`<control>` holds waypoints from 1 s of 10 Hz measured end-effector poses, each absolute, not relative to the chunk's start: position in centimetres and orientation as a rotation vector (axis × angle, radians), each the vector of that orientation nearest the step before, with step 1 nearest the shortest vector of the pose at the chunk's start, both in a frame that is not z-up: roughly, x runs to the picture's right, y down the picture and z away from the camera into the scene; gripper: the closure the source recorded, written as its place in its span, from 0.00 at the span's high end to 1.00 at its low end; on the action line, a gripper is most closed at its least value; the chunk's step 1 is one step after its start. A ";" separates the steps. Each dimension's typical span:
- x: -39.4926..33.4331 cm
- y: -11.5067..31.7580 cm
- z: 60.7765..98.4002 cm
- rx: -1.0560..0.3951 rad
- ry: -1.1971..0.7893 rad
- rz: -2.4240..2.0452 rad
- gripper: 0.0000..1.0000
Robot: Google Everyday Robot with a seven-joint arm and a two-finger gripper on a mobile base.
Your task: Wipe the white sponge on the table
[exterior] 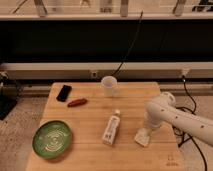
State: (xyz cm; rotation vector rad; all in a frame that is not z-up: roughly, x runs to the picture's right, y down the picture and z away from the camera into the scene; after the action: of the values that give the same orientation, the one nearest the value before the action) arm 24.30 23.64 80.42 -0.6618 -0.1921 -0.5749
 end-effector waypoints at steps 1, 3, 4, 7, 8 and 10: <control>24.0 23.5 80.6 -0.661 -0.195 -0.583 0.00; 24.1 23.4 80.8 -0.663 -0.197 -0.592 0.00; 24.0 23.4 80.9 -0.664 -0.197 -0.596 0.00; 24.1 23.2 81.1 -0.668 -0.200 -0.603 0.00; 24.0 23.0 81.2 -0.670 -0.201 -0.607 0.00; 24.0 22.8 81.4 -0.671 -0.204 -0.614 0.00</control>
State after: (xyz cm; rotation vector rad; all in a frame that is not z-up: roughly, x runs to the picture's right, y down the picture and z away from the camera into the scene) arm 23.96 22.82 81.44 -0.6709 -0.2038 -0.6145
